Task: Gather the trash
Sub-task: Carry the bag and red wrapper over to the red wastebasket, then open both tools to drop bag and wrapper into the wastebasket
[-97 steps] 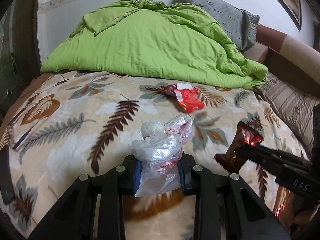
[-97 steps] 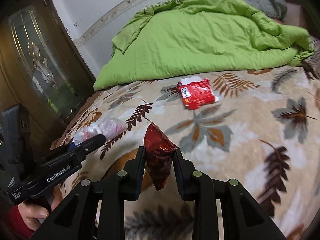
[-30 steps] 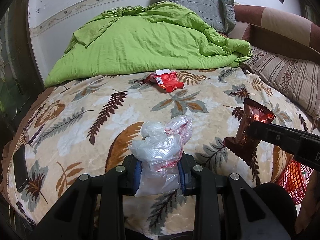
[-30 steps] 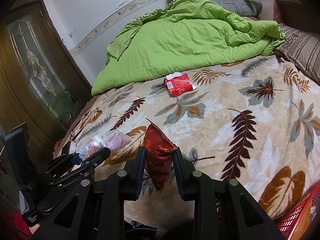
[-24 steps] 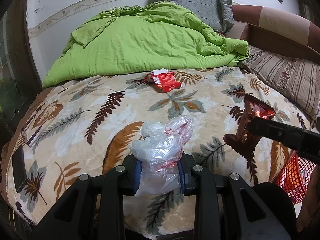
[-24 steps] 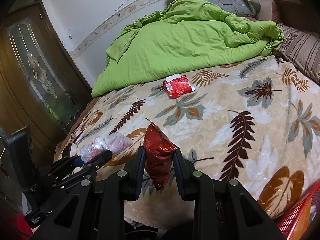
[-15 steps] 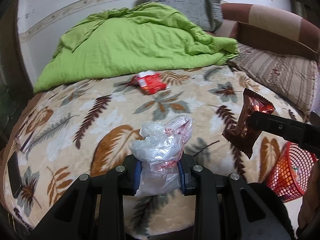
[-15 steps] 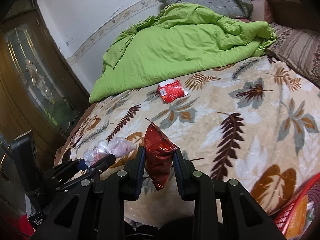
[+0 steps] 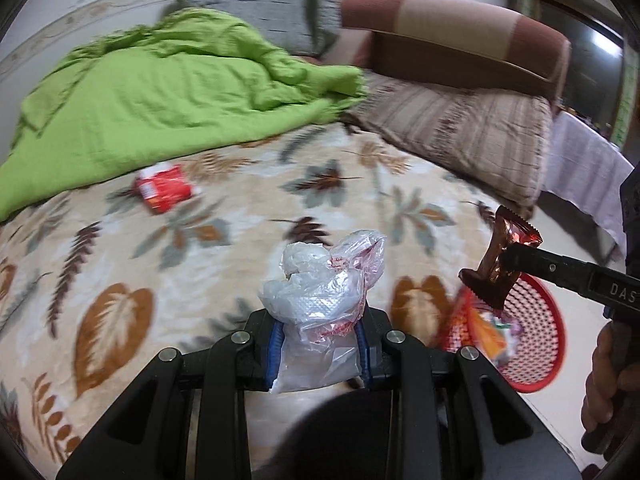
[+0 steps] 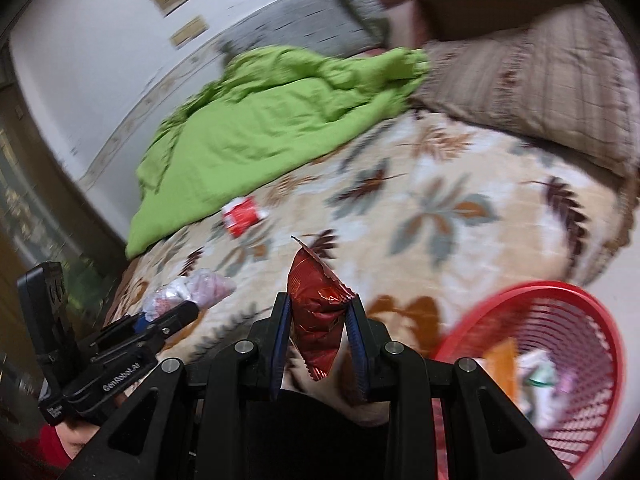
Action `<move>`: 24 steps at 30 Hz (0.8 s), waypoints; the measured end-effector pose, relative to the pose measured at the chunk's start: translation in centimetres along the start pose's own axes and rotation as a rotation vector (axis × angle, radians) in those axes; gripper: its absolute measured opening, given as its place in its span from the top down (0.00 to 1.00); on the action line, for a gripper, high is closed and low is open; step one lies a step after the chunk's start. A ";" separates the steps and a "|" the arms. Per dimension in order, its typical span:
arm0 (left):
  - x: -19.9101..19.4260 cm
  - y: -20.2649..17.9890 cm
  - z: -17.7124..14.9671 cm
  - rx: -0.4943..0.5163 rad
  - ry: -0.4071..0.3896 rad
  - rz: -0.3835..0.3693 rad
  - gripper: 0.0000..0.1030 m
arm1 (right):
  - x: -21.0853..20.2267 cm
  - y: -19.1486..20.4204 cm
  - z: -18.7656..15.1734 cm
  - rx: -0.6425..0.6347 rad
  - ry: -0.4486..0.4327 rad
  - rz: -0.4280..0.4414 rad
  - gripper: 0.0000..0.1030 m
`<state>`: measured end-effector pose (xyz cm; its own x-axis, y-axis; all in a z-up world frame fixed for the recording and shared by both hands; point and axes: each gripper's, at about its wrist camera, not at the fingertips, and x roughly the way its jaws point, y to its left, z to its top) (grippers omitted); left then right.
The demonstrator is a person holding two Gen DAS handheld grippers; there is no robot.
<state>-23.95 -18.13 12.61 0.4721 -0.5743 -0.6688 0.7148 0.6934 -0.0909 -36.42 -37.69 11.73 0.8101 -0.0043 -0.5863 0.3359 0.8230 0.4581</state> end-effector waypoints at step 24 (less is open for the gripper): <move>5.7 -16.8 0.7 0.223 0.207 -0.379 0.72 | -8.4 -11.5 -1.4 0.198 -0.064 -0.213 0.71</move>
<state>-32.91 -33.39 10.88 0.0611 -0.6544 -0.7537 0.9202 0.3294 -0.2114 -47.72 -46.35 10.44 0.7378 -0.2060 -0.6428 0.5837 0.6731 0.4542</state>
